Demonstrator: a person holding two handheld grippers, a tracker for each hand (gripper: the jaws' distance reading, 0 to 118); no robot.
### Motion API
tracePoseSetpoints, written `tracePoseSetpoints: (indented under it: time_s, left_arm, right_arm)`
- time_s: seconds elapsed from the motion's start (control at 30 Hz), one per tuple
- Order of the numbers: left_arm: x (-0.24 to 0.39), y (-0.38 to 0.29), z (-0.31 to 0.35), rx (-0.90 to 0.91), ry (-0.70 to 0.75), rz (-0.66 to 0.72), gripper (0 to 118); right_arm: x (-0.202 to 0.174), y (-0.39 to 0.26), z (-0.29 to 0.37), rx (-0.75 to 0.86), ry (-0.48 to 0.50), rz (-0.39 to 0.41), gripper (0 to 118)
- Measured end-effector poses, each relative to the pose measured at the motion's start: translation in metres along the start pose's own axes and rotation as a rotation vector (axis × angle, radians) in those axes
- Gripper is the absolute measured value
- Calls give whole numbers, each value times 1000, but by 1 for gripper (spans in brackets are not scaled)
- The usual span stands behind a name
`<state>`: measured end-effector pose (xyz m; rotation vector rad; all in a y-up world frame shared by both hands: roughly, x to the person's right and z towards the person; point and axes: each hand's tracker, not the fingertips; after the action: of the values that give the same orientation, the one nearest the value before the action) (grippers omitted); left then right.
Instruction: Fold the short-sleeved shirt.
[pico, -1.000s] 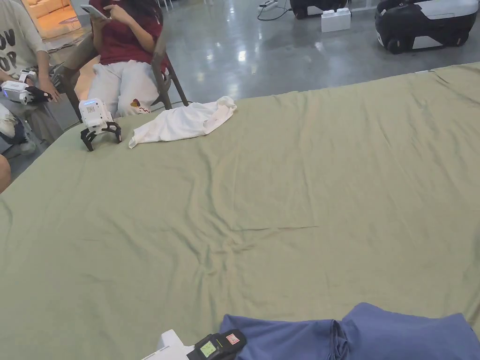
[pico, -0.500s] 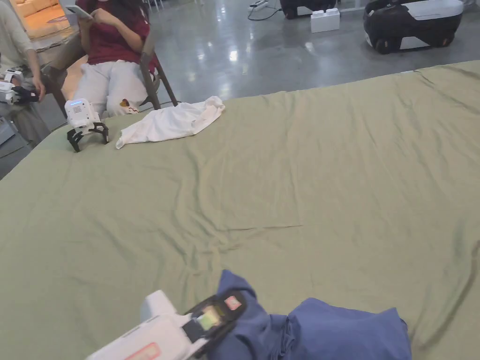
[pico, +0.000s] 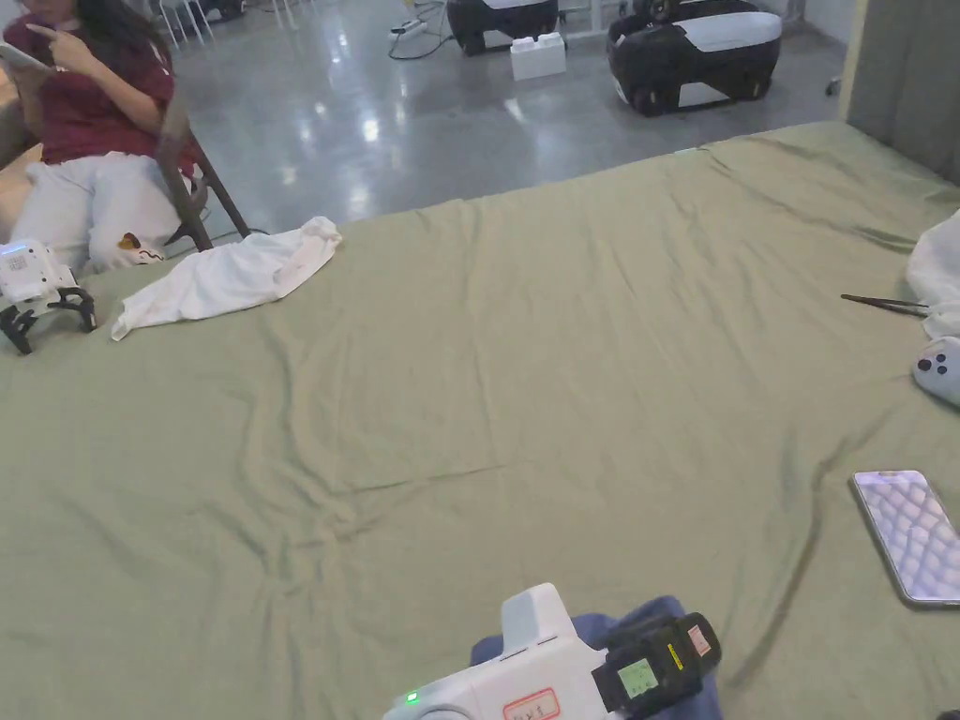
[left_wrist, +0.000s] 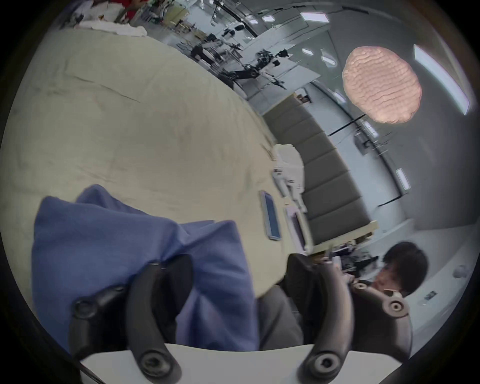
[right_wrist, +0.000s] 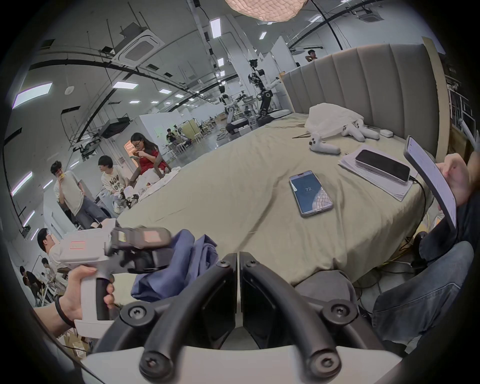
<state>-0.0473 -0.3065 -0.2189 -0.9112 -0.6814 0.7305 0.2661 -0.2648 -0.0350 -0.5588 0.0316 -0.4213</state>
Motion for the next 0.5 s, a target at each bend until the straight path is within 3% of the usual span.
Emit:
tracePoseSetpoints:
  time_s: [0.07, 0.1, 0.13, 0.17, 0.2, 0.43, 0.5]
  left_arm:
    - [2, -2, 12, 34, 16, -30, 77]
    - [-1, -1, 17, 55, 67, -65, 67]
    - [-2, -3, 16, 58, 107, -88, 44]
    - [-3, -5, 10, 54, 121, -113, 8]
    - [-6, -10, -3, 5, 148, -120, 3]
    - [-20, -31, -53, -78, 206, -130, 2]
    - [-15, -28, -44, -61, 195, -101, 8]
  right_arm:
    - [4, 1, 1, 0, -6, 0, 0]
    - [6, 1, 2, 2, -9, -4, 0]
    - [8, 1, 2, 4, -11, -11, 0]
    - [14, -1, 1, 6, -11, -17, 0]
    - [16, -2, 1, 6, -11, -25, 0]
    - [4, -10, -3, -39, 12, -26, 0]
    - [-5, -15, -12, -83, 53, 3, 0]
